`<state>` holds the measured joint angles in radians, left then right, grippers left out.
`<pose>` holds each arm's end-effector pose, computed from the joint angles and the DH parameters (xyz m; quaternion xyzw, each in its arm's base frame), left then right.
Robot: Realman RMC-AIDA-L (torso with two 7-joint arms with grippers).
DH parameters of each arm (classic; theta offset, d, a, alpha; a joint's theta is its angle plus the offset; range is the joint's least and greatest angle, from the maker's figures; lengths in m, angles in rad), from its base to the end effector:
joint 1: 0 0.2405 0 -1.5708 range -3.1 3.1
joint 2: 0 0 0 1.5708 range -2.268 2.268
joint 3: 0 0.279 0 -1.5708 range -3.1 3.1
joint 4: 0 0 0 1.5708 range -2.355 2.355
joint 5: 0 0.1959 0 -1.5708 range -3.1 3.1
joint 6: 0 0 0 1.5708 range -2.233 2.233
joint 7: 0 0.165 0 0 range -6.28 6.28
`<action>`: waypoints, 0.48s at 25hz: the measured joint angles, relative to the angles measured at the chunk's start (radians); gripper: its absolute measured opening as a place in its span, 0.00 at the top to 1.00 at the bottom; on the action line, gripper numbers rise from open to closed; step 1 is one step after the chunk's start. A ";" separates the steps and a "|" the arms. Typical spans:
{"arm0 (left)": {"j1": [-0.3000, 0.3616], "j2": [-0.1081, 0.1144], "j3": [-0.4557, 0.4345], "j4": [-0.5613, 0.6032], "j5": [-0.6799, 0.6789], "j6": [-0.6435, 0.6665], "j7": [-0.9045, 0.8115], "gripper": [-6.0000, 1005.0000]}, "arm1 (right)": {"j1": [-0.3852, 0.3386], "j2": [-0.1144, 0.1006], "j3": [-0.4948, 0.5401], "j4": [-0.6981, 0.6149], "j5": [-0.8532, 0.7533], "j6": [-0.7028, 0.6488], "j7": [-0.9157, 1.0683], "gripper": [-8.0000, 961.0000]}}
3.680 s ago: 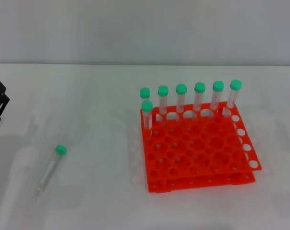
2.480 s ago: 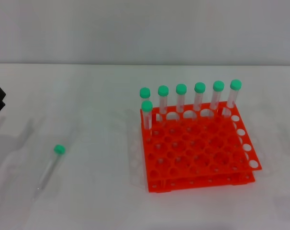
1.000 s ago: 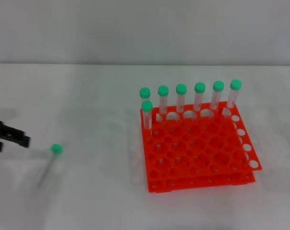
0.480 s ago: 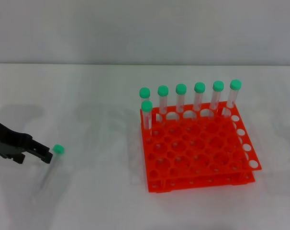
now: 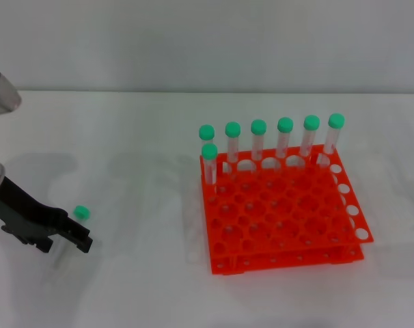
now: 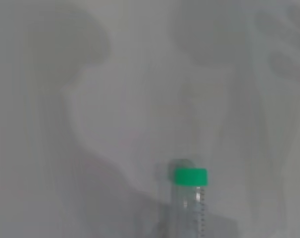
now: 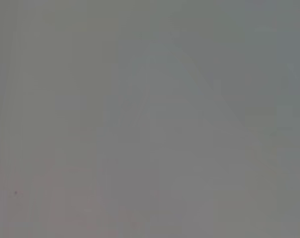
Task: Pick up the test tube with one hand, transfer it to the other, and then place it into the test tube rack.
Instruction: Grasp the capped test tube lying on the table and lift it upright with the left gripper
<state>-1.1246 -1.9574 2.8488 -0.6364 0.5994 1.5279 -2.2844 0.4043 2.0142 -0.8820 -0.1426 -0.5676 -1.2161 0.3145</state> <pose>-0.2897 0.3918 0.0283 -0.7587 -0.6177 0.1533 0.1392 0.3696 0.3543 0.0580 -0.6696 0.1954 0.2895 0.6555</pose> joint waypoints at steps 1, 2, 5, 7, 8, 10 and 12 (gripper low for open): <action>0.000 0.000 0.000 0.007 0.006 -0.002 -0.004 0.13 | 0.000 0.000 0.000 0.000 0.000 0.001 -0.001 0.33; -0.002 0.000 0.000 0.012 0.011 -0.003 -0.007 0.13 | 0.000 0.000 0.000 0.000 0.000 0.002 -0.002 0.33; -0.009 -0.001 0.000 0.015 0.027 -0.008 -0.015 0.15 | 0.000 0.000 0.000 0.000 0.000 0.002 -0.002 0.33; -0.012 -0.003 0.000 0.016 0.033 -0.012 -0.020 0.16 | 0.000 0.000 0.000 0.000 0.000 0.002 -0.002 0.33; -0.013 -0.005 0.000 0.017 0.036 -0.013 -0.021 0.17 | 0.000 0.000 0.000 0.000 0.000 0.002 -0.002 0.33; -0.016 -0.010 0.000 0.017 0.046 -0.013 -0.022 0.19 | 0.000 0.000 0.000 0.002 0.000 0.002 -0.003 0.33; -0.019 -0.012 0.000 0.017 0.055 -0.010 -0.022 0.24 | -0.001 0.000 0.000 0.006 0.000 0.002 -0.003 0.33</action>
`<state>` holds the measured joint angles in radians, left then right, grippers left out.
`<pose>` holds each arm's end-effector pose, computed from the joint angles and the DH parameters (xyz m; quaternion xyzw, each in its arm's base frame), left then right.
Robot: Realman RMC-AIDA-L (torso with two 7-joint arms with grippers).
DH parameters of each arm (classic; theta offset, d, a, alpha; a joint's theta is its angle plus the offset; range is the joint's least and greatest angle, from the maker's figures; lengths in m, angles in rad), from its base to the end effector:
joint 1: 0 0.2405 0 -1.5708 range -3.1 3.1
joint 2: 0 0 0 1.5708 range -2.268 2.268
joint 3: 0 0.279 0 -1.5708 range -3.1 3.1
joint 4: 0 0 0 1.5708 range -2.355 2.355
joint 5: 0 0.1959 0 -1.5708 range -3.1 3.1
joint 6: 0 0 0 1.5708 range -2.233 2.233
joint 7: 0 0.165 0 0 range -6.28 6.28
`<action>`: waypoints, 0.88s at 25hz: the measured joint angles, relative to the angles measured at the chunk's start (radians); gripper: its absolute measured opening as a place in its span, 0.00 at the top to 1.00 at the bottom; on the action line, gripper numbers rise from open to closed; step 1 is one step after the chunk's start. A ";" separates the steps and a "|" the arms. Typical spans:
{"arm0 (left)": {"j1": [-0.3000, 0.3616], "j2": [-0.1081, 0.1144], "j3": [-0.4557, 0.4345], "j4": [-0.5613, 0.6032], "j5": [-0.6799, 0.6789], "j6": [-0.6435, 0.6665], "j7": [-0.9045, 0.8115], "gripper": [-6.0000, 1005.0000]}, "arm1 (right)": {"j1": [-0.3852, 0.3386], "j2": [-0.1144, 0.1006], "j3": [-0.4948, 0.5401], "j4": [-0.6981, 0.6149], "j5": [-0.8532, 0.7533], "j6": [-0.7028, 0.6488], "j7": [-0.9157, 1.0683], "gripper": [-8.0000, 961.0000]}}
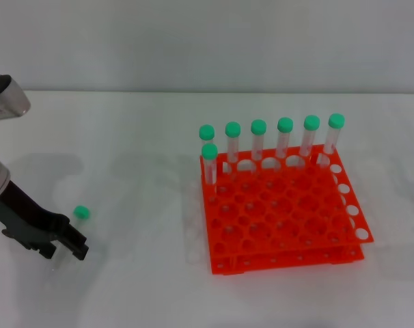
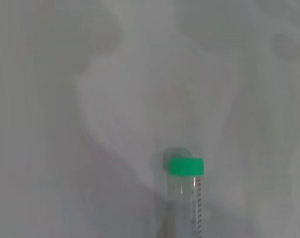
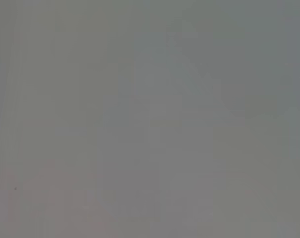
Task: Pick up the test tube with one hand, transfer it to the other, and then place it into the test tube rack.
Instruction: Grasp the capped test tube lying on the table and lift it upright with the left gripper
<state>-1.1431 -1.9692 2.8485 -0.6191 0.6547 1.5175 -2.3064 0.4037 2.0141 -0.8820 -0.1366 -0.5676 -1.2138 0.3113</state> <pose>-0.2873 0.3900 0.0223 -0.7568 -0.6138 0.1794 0.1353 0.3710 0.3533 0.0567 -0.6702 0.1981 0.2866 0.6553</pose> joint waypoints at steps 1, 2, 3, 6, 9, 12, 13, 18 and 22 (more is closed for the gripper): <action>-0.001 -0.001 0.000 0.001 0.004 0.002 0.000 0.28 | 0.000 0.000 0.000 0.001 0.000 0.000 0.000 0.33; -0.001 -0.001 0.000 0.003 0.009 0.002 0.000 0.33 | 0.000 0.000 0.000 0.002 0.000 0.000 0.000 0.33; -0.002 -0.001 0.000 0.008 0.016 0.003 -0.001 0.37 | 0.000 0.000 0.000 0.002 0.000 0.000 0.001 0.33; -0.002 0.001 0.000 0.025 0.032 0.004 -0.008 0.43 | 0.000 0.000 0.000 0.005 0.000 -0.004 0.003 0.33; -0.003 0.002 0.000 0.029 0.051 0.005 -0.013 0.46 | 0.000 0.000 0.000 0.011 0.000 -0.007 0.005 0.33; -0.005 0.001 0.000 0.030 0.061 0.005 -0.014 0.49 | 0.000 0.000 0.000 0.016 0.000 -0.009 0.005 0.33; -0.005 0.001 0.000 0.030 0.064 0.005 -0.014 0.50 | 0.000 0.000 0.000 0.017 0.000 -0.010 0.005 0.33; -0.005 0.000 0.000 0.030 0.070 0.000 -0.014 0.52 | 0.000 0.002 0.000 0.017 0.000 -0.011 0.006 0.33; -0.003 0.000 0.000 0.030 0.071 -0.003 -0.014 0.53 | 0.001 0.002 0.000 0.017 0.000 -0.012 0.007 0.33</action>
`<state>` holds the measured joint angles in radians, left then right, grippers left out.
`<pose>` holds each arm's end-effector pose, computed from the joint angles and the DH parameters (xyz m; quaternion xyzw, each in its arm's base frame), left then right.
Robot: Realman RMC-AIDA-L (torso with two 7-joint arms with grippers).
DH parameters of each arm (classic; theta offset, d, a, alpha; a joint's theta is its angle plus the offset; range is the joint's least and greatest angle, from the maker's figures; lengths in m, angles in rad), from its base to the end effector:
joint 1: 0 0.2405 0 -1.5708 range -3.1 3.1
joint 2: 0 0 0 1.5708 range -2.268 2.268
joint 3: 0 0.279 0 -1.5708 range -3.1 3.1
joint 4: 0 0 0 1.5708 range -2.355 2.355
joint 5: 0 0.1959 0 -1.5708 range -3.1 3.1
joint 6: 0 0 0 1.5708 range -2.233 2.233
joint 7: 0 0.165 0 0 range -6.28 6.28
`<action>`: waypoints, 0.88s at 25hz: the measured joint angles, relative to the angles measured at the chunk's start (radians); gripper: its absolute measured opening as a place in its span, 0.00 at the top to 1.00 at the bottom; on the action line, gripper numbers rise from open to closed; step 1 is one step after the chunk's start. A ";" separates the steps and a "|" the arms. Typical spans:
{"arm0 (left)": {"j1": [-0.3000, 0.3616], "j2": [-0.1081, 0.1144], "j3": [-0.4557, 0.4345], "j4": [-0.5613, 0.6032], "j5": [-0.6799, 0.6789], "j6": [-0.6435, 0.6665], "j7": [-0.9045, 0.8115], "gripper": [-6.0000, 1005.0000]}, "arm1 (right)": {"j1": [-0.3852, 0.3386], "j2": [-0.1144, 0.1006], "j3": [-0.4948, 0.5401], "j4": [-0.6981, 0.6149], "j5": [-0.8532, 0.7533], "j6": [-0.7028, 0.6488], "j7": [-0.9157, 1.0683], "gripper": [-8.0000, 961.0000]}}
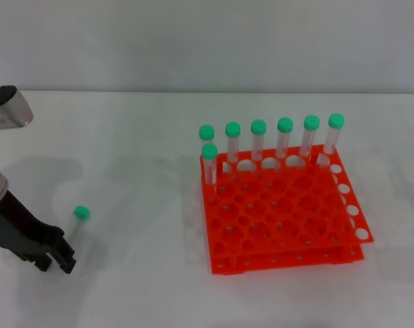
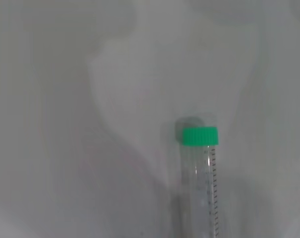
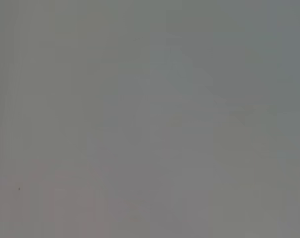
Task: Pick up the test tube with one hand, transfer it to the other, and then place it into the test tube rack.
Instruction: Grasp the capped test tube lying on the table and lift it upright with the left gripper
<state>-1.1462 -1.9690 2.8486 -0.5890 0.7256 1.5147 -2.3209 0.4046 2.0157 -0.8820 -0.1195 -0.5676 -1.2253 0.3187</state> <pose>-0.2918 0.3834 0.0207 -0.7518 -0.6106 0.2142 0.1270 0.3712 0.3510 0.0532 -0.6699 0.2047 0.2915 0.6514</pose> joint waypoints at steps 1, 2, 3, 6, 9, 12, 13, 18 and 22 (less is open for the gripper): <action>0.000 0.000 0.000 0.000 0.001 0.000 0.000 0.53 | 0.000 0.000 0.000 0.000 0.000 0.000 0.000 0.33; 0.001 0.000 0.000 0.000 0.002 0.000 0.000 0.53 | 0.000 0.000 0.000 0.000 0.000 0.000 0.000 0.33; 0.002 0.000 0.000 0.000 0.003 -0.001 0.000 0.53 | 0.001 0.000 0.000 0.000 0.000 0.000 0.000 0.33; 0.004 0.001 0.000 0.000 0.005 -0.003 -0.001 0.53 | 0.002 0.000 0.000 0.000 0.000 0.000 0.000 0.33; 0.004 0.000 0.000 0.000 0.005 -0.004 -0.005 0.54 | 0.002 0.000 0.000 -0.002 0.000 0.000 0.000 0.33; 0.005 -0.003 0.000 0.003 0.006 -0.004 -0.006 0.54 | 0.002 0.000 0.000 -0.003 0.000 0.000 0.000 0.33; 0.005 -0.004 0.000 0.009 0.008 -0.005 -0.006 0.54 | 0.002 0.000 0.000 -0.003 0.000 0.000 0.000 0.33; 0.005 -0.007 0.000 0.026 0.023 -0.019 -0.024 0.55 | 0.002 0.000 0.000 -0.006 0.000 0.000 -0.001 0.33; 0.005 -0.008 0.000 0.026 0.027 -0.026 -0.027 0.66 | 0.001 0.000 0.000 -0.007 0.000 0.000 -0.004 0.33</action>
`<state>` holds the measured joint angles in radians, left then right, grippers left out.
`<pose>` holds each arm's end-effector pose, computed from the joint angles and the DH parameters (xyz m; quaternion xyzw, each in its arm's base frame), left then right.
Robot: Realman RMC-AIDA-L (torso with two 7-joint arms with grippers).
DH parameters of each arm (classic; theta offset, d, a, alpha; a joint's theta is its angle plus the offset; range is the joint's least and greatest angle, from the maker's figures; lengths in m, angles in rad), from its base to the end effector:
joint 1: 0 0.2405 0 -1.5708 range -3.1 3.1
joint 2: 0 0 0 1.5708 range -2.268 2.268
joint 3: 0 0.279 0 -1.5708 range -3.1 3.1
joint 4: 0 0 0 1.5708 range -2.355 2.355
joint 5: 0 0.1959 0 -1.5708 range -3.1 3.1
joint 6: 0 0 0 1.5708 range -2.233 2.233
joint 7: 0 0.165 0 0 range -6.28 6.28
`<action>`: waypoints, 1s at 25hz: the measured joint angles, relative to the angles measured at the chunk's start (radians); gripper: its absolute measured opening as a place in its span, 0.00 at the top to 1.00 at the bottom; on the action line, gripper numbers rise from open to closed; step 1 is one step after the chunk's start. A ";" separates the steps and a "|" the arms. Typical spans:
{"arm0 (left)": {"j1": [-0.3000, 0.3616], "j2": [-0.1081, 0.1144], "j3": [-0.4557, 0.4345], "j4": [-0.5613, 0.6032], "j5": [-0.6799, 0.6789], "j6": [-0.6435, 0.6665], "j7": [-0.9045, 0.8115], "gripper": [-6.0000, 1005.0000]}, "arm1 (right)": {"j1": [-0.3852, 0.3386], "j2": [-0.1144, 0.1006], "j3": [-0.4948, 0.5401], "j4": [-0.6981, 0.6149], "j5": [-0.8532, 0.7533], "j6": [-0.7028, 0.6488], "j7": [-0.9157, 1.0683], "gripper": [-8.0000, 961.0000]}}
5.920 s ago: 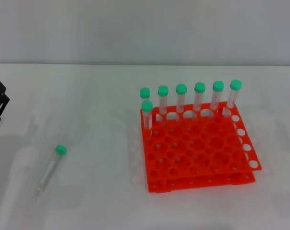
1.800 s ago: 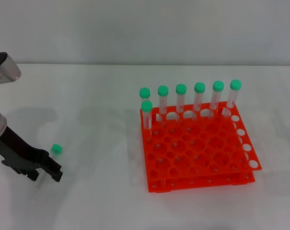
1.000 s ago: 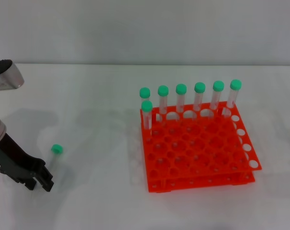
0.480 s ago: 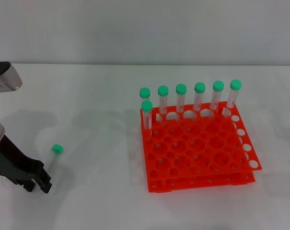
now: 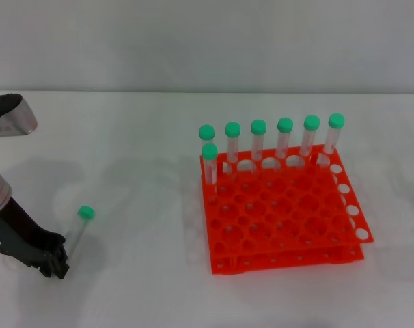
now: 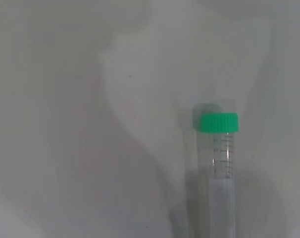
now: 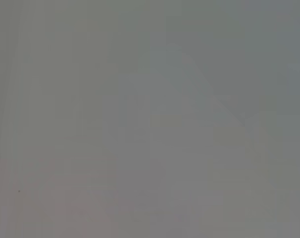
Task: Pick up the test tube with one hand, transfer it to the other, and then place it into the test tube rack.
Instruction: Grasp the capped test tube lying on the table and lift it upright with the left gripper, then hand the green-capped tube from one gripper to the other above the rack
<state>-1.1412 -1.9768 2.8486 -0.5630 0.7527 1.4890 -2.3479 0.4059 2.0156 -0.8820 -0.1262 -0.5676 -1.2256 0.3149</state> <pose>-0.2958 0.3802 0.0143 -0.7457 -0.6131 0.2272 0.1278 0.3698 0.3524 0.0546 -0.6701 0.1998 0.2917 0.6526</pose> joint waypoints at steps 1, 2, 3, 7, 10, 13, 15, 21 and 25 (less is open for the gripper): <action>0.000 0.000 0.000 0.000 0.000 0.000 0.000 0.69 | 0.000 0.000 0.000 0.000 0.000 0.000 -0.001 0.33; 0.000 0.001 0.000 -0.002 -0.001 -0.001 0.000 0.71 | -0.001 0.000 0.000 0.000 0.000 0.000 -0.001 0.33; -0.001 0.002 0.000 -0.004 -0.001 -0.002 0.000 0.73 | -0.001 0.000 0.000 0.000 0.000 0.000 -0.001 0.33; -0.003 0.004 0.000 -0.008 -0.006 -0.007 -0.001 0.81 | -0.002 0.000 0.000 0.000 0.000 0.002 -0.002 0.33; -0.005 0.004 0.000 -0.012 -0.010 -0.017 -0.001 0.81 | -0.002 0.000 0.000 0.001 0.000 0.002 -0.002 0.33; -0.004 0.016 -0.001 -0.028 -0.060 -0.015 0.013 0.81 | -0.003 -0.001 0.000 0.002 0.000 0.002 -0.003 0.33; 0.002 0.028 -0.001 -0.061 -0.113 -0.002 0.036 0.81 | -0.003 -0.002 0.000 0.002 0.000 0.001 -0.003 0.33; 0.048 0.041 -0.002 -0.204 -0.394 0.102 0.200 0.81 | -0.010 -0.005 -0.013 -0.006 -0.013 -0.010 0.002 0.33; 0.112 0.041 -0.001 -0.230 -0.641 0.227 0.374 0.81 | -0.024 -0.009 -0.067 -0.026 -0.034 -0.061 0.014 0.33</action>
<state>-1.0292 -1.9358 2.8475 -0.7928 0.1118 1.7155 -1.9739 0.3816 2.0065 -0.9492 -0.1523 -0.6019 -1.2871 0.3286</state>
